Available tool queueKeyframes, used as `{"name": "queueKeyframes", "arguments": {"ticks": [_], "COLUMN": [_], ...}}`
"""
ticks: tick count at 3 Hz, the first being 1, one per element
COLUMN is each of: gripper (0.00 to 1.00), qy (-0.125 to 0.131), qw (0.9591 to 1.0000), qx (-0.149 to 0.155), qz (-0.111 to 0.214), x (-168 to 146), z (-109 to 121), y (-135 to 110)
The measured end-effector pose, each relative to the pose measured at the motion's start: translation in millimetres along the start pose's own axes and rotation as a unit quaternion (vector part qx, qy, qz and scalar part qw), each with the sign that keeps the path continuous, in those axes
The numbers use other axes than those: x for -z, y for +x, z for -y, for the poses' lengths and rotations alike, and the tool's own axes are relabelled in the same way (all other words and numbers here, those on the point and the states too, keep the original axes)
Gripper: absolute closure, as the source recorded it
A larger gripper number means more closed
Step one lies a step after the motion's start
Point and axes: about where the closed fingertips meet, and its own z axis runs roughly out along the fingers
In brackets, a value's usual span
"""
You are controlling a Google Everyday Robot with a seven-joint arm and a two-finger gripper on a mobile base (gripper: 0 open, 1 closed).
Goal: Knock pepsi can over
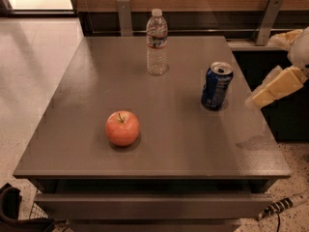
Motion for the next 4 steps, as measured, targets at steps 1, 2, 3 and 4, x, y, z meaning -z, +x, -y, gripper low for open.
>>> {"name": "queueKeyframes", "arguments": {"ticks": [1, 2, 3, 4], "gripper": [0.0, 0.0, 0.0, 0.0], "qy": [0.024, 0.036, 0.03, 0.027], "qw": [0.994, 0.9775, 0.9629, 0.9595], "qx": [-0.039, -0.075, -0.105, -0.112], "qz": [0.099, 0.193, 0.247, 0.257], "x": [-24.9, -41.4, -49.1, -50.6], "z": [17.0, 23.2, 21.7, 20.5], "y": [10.4, 16.7, 19.9, 18.0]}}
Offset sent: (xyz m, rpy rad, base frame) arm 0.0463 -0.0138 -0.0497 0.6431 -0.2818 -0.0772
